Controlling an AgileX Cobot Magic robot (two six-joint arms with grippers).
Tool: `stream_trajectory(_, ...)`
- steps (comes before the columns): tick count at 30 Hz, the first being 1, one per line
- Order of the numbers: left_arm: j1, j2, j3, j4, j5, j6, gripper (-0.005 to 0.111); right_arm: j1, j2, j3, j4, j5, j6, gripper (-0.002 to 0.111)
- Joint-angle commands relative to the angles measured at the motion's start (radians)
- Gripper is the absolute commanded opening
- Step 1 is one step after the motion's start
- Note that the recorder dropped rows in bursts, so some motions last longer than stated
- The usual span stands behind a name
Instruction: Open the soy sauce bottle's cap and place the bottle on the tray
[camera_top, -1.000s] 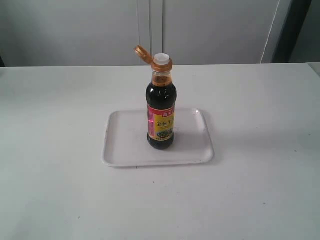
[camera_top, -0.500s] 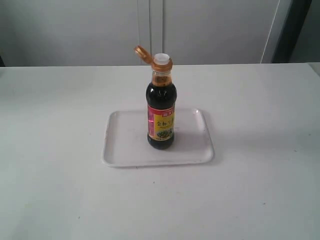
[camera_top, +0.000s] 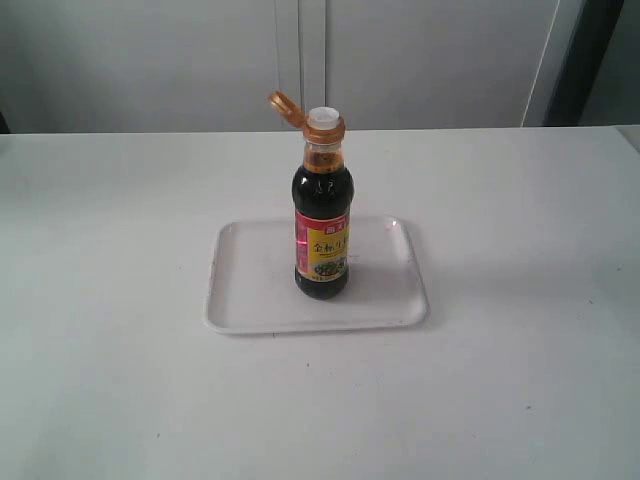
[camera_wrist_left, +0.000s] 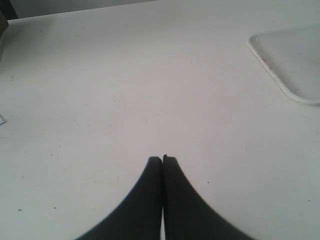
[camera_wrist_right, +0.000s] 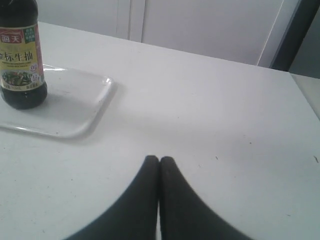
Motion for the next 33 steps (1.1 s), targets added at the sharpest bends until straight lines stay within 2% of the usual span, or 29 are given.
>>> stream_trajectory(1,0.004,-0.004,0.004,-0.010,0.000,-0.002,0.000,-0.004,-0.005,0.005,0.001,-0.012,0.005,0.000)
stream_trajectory(33,0.004,-0.004,0.004,-0.010,0.000,-0.002,0.000,-0.004,-0.005,0.005,0.001,0.036,0.005,0.000)
